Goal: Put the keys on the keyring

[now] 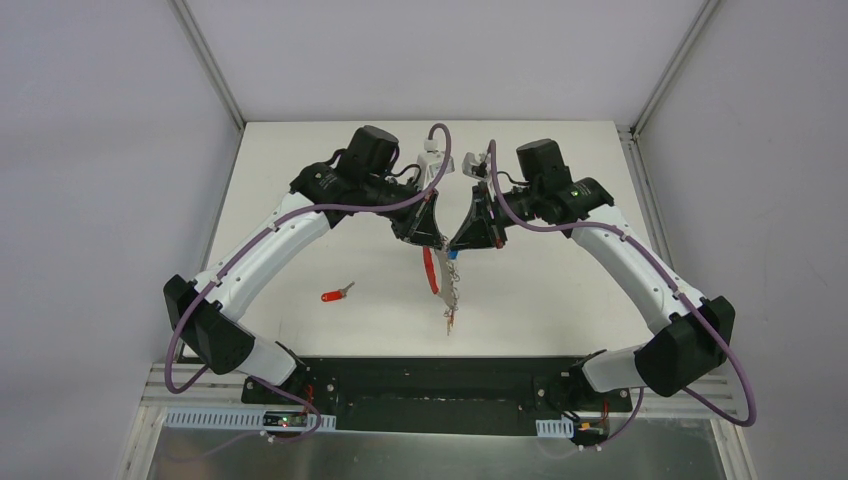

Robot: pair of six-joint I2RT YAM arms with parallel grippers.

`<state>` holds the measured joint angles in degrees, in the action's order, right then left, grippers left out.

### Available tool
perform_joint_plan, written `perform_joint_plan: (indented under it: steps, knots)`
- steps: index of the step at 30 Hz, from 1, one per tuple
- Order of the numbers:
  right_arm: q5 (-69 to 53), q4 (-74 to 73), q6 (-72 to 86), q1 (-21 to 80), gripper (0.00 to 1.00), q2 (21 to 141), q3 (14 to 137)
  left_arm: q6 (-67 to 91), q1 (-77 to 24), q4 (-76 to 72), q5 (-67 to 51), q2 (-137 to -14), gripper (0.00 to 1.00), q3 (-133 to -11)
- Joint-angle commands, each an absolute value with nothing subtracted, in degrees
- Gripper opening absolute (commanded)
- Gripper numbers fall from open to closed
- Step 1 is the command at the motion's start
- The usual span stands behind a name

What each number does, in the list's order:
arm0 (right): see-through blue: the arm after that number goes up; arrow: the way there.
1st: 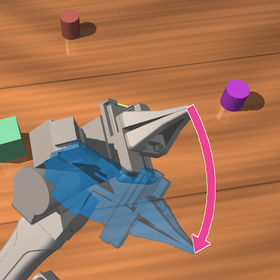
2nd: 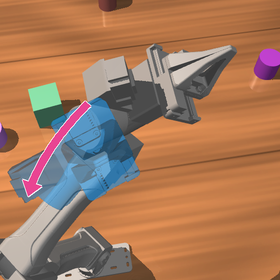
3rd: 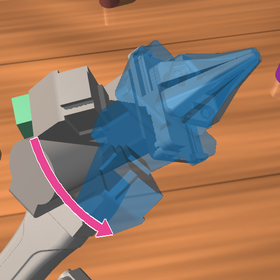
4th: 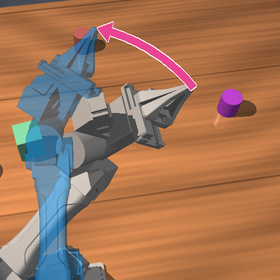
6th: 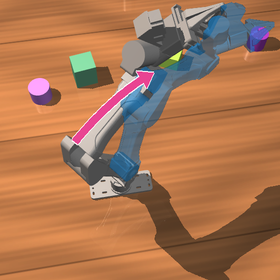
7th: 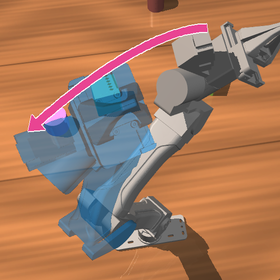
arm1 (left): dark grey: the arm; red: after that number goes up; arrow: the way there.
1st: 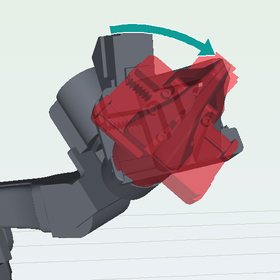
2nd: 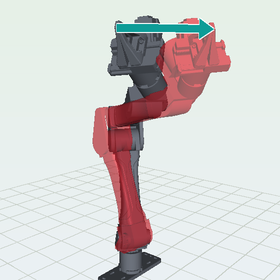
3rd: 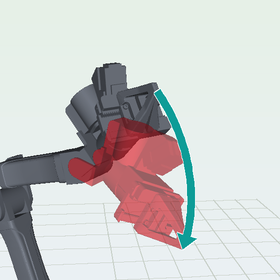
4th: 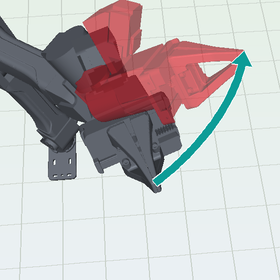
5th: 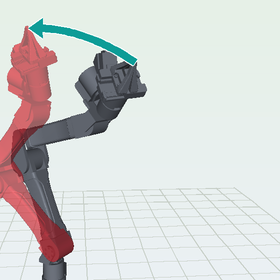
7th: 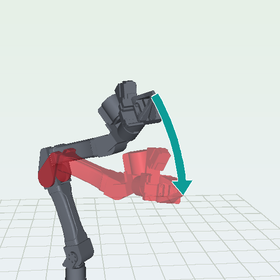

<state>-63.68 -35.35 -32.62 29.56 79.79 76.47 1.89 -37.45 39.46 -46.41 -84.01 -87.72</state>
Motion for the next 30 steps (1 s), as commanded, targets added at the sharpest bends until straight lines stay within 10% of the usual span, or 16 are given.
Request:
perform_joint_plan:
  steps: [1,23,30]
  knots:
    - [-66.3,-33.7,-32.3,30.0,0.00,78.6,77.4,-0.1,-37.2,37.8,-42.4,-84.3,0.00,-90.1]
    - [-55.6,-30.0,-28.4,29.8,0.00,78.9,77.5,-14.8,-37.2,29.8,-40.7,-78.6,0.00,-80.3]
    - [-55.2,-27.8,-26.2,29.2,0.00,78.8,76.2,-19.9,-36.9,32.4,-45.5,-77.8,0.16,-79.8]
